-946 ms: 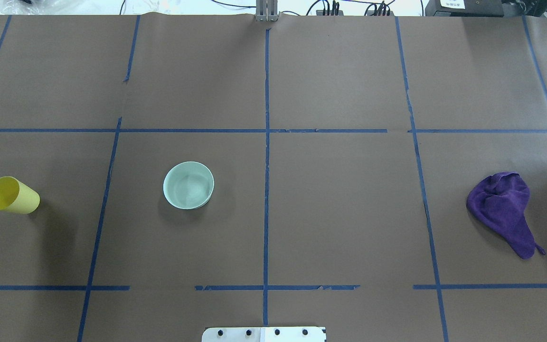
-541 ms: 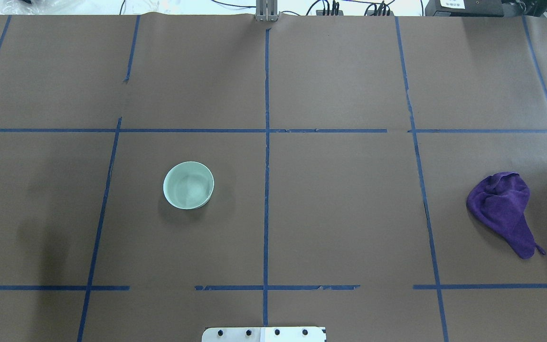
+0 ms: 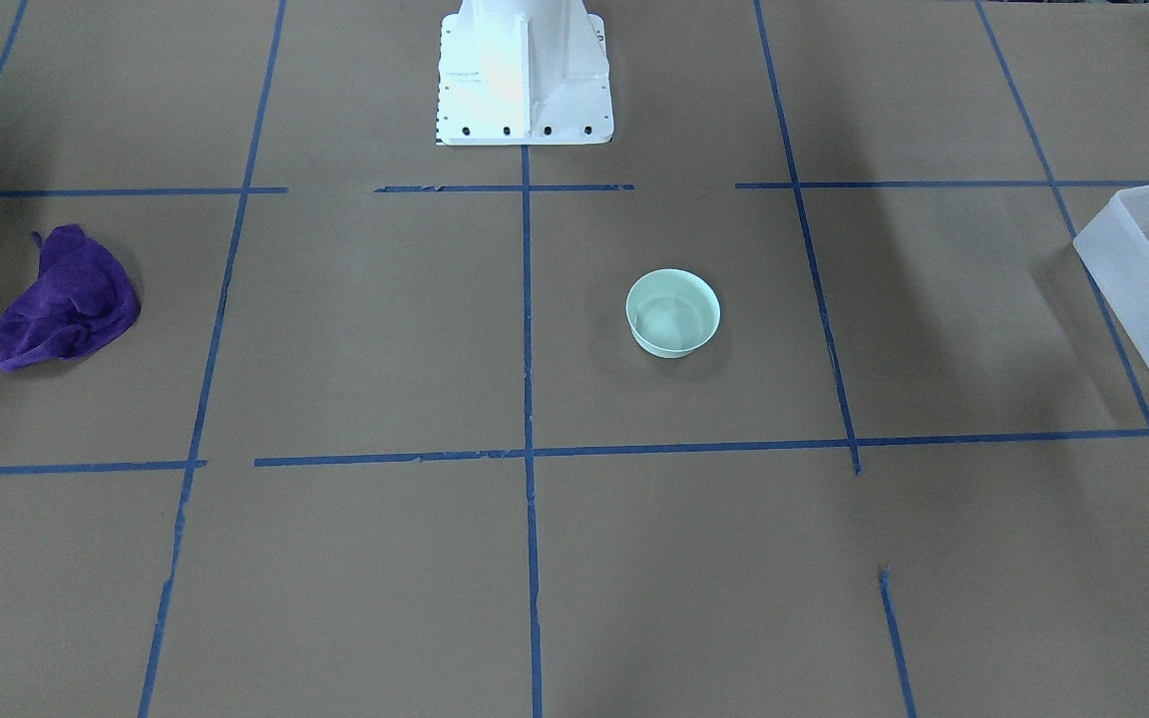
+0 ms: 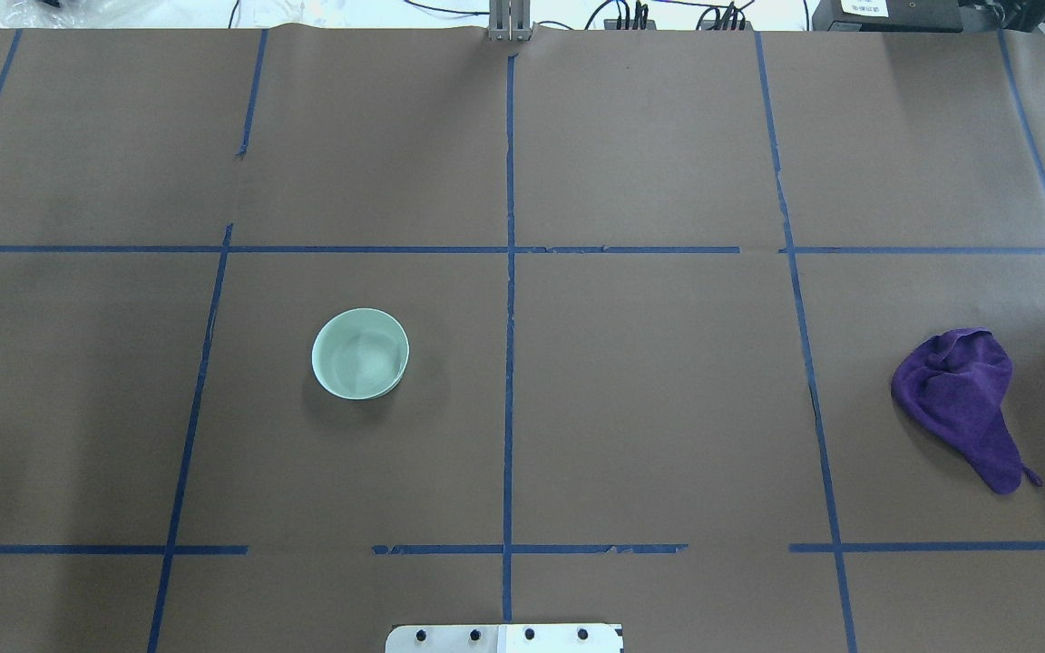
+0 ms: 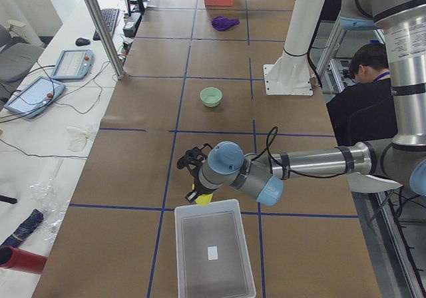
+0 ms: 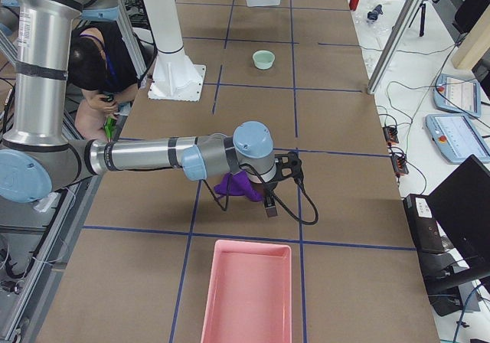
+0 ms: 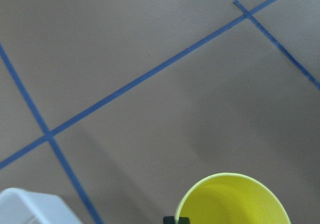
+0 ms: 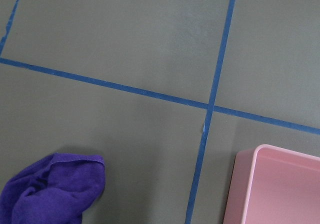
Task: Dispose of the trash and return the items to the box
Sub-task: 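Lift the yellow cup with the left gripper and drop it into the clear bin, then reach the right gripper to the purple cloth and grasp it, then carry the purple cloth with the right gripper into the pink bin, then reach the left gripper to the green bowl rim and grasp it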
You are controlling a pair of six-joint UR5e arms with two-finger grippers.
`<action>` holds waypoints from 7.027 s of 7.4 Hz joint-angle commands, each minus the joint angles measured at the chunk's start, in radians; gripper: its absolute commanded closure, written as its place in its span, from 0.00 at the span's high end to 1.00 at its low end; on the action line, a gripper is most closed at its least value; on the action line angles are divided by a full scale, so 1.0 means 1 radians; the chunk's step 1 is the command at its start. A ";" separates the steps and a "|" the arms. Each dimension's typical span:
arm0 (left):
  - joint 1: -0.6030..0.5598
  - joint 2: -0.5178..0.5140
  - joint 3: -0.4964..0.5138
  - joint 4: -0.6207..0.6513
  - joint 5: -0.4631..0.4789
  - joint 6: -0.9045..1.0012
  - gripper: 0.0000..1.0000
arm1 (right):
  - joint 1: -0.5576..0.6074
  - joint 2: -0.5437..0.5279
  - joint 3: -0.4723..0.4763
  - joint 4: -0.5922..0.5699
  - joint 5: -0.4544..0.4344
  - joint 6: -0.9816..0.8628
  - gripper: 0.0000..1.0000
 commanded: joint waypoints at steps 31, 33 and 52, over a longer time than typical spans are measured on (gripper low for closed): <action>0.123 -0.245 -0.001 0.112 0.001 -0.041 1.00 | -0.920 -0.192 -0.016 0.704 -0.661 0.766 0.00; 0.120 -0.243 -0.006 0.113 0.000 -0.041 1.00 | -0.841 -0.192 -0.010 0.701 -0.586 0.694 0.00; 0.745 -0.316 -0.354 0.092 0.411 -1.526 0.73 | 0.204 0.060 -0.369 0.083 -0.002 -0.440 1.00</action>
